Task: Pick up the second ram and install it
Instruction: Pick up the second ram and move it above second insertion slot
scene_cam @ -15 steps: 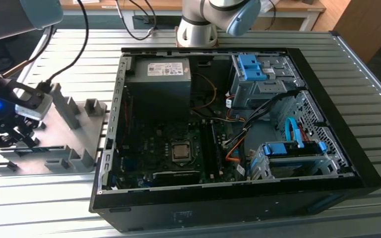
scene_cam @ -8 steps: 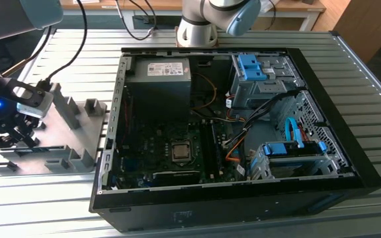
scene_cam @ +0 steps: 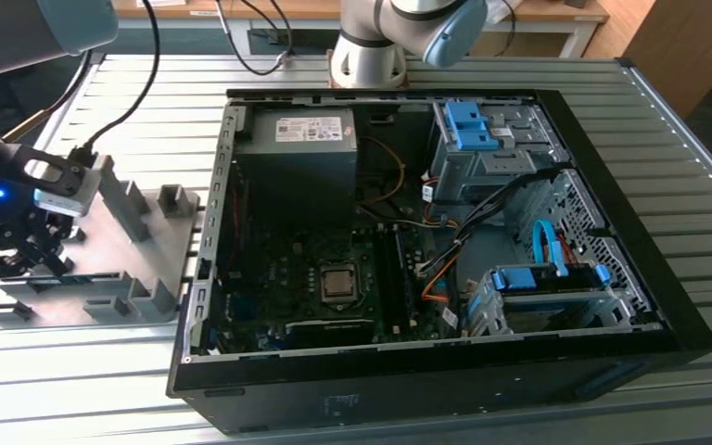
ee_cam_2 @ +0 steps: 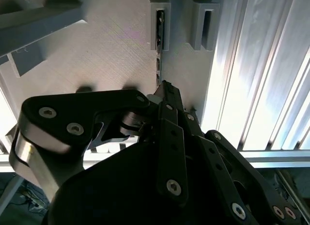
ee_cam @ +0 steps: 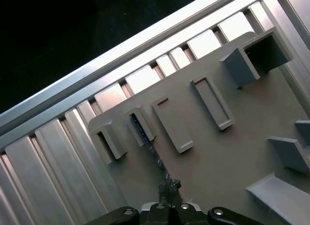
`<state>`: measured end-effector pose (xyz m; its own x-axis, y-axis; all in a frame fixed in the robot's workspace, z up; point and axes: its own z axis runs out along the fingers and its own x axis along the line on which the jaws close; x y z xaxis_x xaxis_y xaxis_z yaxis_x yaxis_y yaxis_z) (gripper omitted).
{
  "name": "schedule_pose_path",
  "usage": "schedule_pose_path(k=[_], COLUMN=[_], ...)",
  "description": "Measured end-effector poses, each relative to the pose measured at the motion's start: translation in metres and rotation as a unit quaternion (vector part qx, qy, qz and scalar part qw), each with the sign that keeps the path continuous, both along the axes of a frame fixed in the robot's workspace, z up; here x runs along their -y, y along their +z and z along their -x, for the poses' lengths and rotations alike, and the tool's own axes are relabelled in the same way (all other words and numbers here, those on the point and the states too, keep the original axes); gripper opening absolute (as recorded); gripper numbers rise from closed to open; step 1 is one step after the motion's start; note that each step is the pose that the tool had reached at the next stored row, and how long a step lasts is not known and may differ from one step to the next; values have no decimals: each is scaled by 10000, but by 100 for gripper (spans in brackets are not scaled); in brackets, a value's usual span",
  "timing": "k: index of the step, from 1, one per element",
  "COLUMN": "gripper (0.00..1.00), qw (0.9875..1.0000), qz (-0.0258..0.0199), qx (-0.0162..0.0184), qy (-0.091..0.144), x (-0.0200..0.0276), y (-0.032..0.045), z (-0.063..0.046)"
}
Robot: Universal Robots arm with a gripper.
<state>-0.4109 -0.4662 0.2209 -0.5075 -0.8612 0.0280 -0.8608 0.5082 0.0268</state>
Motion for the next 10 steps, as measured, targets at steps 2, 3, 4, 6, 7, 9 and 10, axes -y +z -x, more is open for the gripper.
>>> schedule_pose_path(k=[2, 3, 4, 6, 7, 9, 10], gripper=[10, 10, 10, 10, 10, 10, 10], qw=[10000, 10000, 9999, 9998, 9997, 9996, 9994], qz=[0, 0, 0, 0, 0, 0, 0], qx=[0, 0, 0, 0, 0, 0, 1], qy=[66, 98, 133, 199, 232, 299, 332], x=[0, 0, 0, 0, 0, 0, 0], y=[0, 0, 0, 0, 0, 0, 0], z=[0, 0, 0, 0, 0, 0, 0])
